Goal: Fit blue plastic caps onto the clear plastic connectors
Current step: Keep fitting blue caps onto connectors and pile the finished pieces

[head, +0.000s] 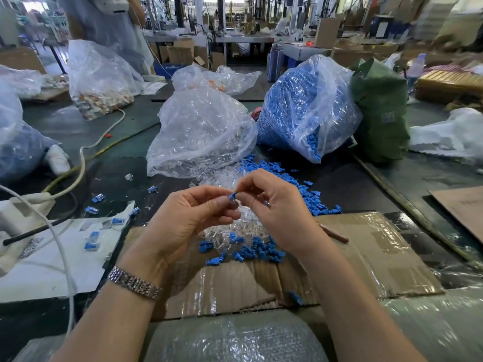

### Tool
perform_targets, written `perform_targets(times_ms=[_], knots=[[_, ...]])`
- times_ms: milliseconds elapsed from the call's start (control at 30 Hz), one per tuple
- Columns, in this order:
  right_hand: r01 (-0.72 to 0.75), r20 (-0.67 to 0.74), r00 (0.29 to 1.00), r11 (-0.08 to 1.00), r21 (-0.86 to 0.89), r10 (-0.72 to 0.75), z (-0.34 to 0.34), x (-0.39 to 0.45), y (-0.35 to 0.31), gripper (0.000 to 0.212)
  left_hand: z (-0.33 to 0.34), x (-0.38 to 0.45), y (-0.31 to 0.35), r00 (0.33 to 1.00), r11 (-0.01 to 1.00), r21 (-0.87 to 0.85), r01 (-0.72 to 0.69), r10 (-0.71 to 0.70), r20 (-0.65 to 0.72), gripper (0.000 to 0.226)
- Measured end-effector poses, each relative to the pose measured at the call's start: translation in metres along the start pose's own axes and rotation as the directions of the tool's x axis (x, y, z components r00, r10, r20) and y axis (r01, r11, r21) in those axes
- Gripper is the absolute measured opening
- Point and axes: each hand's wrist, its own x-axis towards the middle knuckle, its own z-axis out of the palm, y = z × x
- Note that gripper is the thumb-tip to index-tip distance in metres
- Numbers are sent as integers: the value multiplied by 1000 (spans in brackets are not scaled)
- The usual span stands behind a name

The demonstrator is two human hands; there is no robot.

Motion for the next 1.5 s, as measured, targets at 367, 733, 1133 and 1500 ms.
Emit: perform_targets(times_ms=[367,733,1133,1500], knots=[[38,19,999,998,-46,-37,-1,-1,0,7,-2,0,-1,998,1000,3,13,-13,57,30],[-495,-122,843,668,-555,524,-34,-4,13,59,-2,0,-2,999,999,18,-33,33,-12,22],[-533,-3,722,554,-639,692,-35,-6,18,30,-6,4,-1,991,997,-33,-76,72,-116,19],[-564,452,715,822,-79,534,-26,0,-15,25,-5,6,-2,983,994,-81,-77,62,-175,27]])
